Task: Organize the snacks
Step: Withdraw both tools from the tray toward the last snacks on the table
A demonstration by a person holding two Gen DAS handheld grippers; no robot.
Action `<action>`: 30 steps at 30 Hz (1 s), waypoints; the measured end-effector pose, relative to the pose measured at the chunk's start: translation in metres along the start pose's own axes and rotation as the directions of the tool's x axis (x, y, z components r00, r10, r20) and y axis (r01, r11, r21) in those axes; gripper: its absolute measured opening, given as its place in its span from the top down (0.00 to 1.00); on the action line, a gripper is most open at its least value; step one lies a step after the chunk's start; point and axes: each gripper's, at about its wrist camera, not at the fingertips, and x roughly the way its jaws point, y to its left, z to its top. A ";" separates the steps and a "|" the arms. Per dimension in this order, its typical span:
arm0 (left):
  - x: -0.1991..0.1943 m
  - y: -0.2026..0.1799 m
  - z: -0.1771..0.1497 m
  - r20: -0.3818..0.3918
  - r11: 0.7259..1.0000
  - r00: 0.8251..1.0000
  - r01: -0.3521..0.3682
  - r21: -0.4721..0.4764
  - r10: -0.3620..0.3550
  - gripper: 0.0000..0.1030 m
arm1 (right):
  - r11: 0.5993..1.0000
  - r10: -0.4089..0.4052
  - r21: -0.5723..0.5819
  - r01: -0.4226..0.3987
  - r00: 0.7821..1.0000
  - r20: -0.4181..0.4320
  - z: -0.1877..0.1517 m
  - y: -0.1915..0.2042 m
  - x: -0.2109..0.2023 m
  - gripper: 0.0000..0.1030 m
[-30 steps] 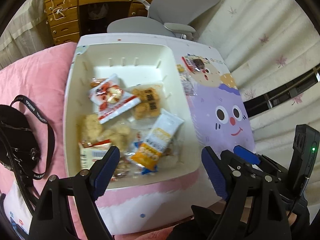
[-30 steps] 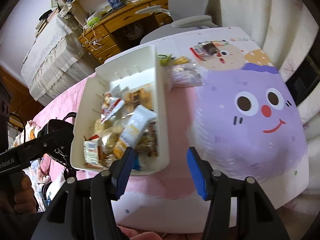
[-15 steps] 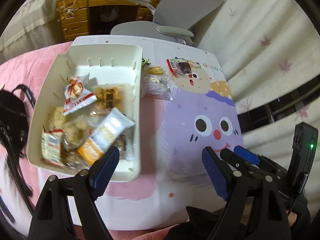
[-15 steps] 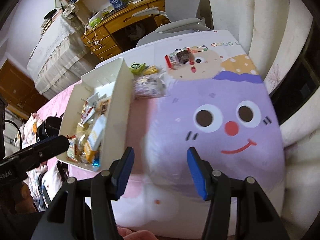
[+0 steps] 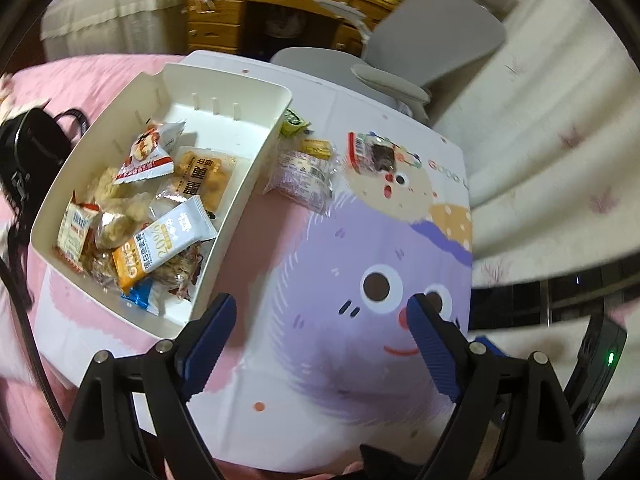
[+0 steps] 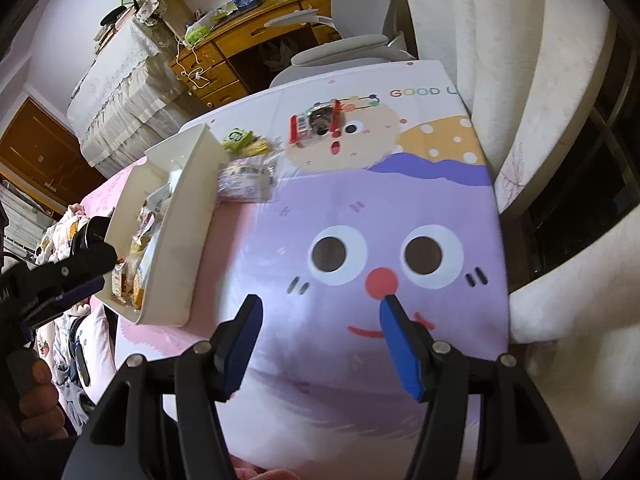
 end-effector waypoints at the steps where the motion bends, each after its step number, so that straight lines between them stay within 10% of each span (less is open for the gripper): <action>1: 0.002 -0.002 0.003 0.000 1.000 1.000 -0.005 -0.019 0.005 0.16 | 1.000 0.002 0.001 -0.002 1.000 0.000 0.004 -0.004 0.001 0.40; 30: 0.139 0.007 0.098 0.008 0.836 0.996 -0.066 -0.545 0.085 0.12 | 0.994 -0.017 -0.107 0.034 0.989 0.149 0.148 -0.011 0.105 0.34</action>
